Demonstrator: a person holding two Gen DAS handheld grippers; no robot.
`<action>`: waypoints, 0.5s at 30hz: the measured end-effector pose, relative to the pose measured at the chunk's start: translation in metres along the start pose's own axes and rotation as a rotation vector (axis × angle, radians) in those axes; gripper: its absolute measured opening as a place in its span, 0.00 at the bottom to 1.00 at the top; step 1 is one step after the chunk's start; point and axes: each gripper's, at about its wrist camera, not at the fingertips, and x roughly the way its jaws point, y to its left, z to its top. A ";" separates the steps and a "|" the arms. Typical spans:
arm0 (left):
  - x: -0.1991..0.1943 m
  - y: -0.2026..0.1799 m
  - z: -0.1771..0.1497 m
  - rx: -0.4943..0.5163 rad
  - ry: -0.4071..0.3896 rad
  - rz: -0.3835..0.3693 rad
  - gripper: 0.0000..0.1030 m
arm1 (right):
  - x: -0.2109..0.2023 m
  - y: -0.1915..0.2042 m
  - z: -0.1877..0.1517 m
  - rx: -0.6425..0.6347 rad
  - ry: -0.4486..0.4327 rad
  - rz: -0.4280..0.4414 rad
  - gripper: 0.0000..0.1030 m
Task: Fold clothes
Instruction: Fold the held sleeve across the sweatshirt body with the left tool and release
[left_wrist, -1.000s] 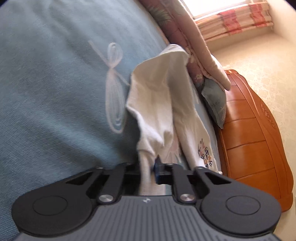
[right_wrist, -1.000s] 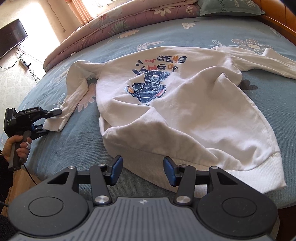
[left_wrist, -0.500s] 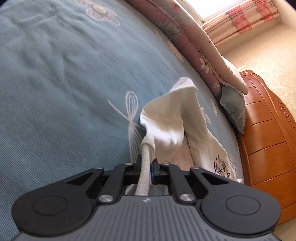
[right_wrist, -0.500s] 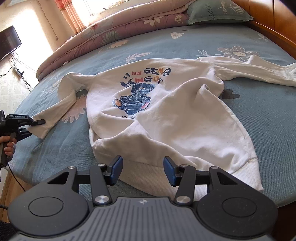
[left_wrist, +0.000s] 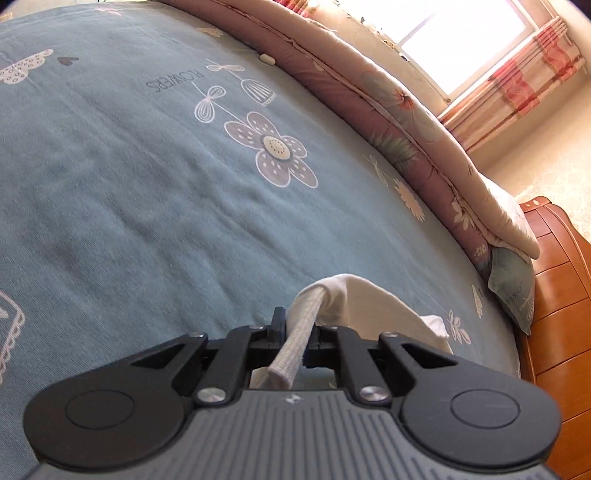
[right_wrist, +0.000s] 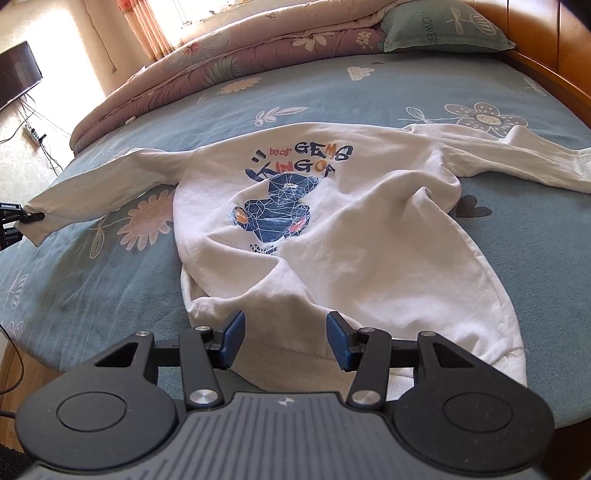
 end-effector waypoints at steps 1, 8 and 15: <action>0.002 -0.001 0.006 -0.010 -0.003 -0.003 0.07 | 0.001 0.001 0.001 -0.003 0.002 -0.003 0.53; 0.002 0.017 0.040 -0.052 0.007 0.100 0.09 | 0.007 0.006 0.008 -0.016 0.011 -0.020 0.53; 0.022 0.034 0.050 -0.129 0.019 0.211 0.39 | 0.018 0.009 0.011 -0.016 0.029 -0.026 0.56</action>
